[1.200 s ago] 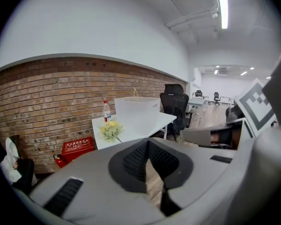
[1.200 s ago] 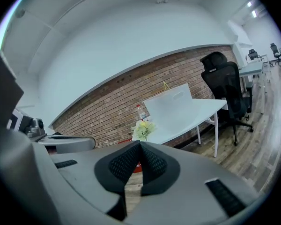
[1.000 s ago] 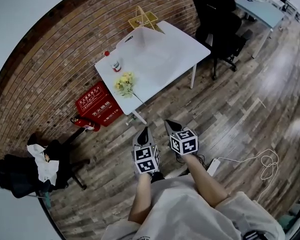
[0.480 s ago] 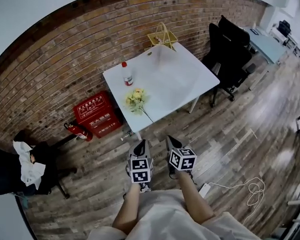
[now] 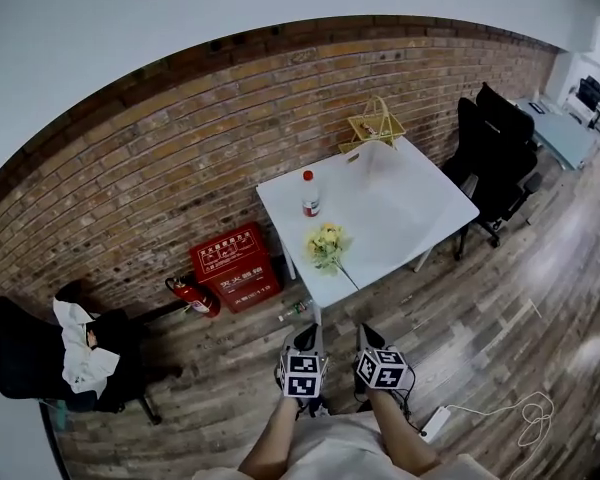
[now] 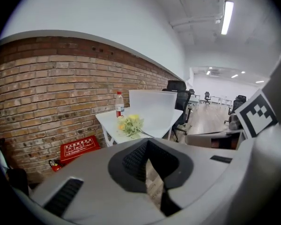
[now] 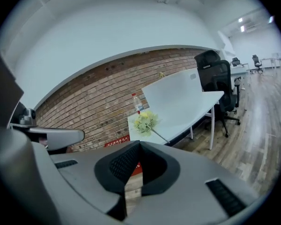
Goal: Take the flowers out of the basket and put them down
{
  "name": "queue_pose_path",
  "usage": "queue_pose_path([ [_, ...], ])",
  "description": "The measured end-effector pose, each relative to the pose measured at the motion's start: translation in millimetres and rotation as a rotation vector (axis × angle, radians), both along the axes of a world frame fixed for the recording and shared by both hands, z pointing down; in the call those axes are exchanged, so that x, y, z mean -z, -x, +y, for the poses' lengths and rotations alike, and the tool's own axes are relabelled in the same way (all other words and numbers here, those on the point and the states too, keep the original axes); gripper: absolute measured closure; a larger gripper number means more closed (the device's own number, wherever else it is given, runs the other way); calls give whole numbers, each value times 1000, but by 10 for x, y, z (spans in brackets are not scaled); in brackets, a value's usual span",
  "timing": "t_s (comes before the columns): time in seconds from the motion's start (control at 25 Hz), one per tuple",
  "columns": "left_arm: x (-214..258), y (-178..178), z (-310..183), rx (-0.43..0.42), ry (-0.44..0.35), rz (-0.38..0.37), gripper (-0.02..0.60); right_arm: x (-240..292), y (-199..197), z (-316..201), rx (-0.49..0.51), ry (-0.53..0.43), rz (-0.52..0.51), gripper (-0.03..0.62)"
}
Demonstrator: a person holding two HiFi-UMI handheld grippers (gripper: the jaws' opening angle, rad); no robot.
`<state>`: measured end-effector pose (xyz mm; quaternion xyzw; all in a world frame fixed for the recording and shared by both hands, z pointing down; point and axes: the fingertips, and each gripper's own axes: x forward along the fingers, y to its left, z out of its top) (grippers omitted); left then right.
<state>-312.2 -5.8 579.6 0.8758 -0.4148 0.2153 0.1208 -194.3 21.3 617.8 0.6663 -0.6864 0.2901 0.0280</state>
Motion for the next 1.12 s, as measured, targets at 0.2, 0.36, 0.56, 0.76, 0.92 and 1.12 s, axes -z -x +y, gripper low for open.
queue_pose_path([
  [0.2,-65,74,23,-33,3,-22,557,-36,-32,-45,-43,-1,28,591],
  [0.36,-90,73,103,-64,-23,-60,557,-106,-165,57,-104,22,47,591],
  [0.56,-62,65,-18,-78,-17,-43,557,-23,-139,-50,-80,1,38,591],
  [0.76,-24,115,-56,-74,-24,-32,557,47,-32,-95,-33,-10,57,594],
  [0.92,-47,137,-24,-82,-15,-35,557,59,75,-126,-5,-14,65,594],
  [1.12,3,181,-79,-72,-39,-29,557,98,132,-156,7,-10,81,594],
])
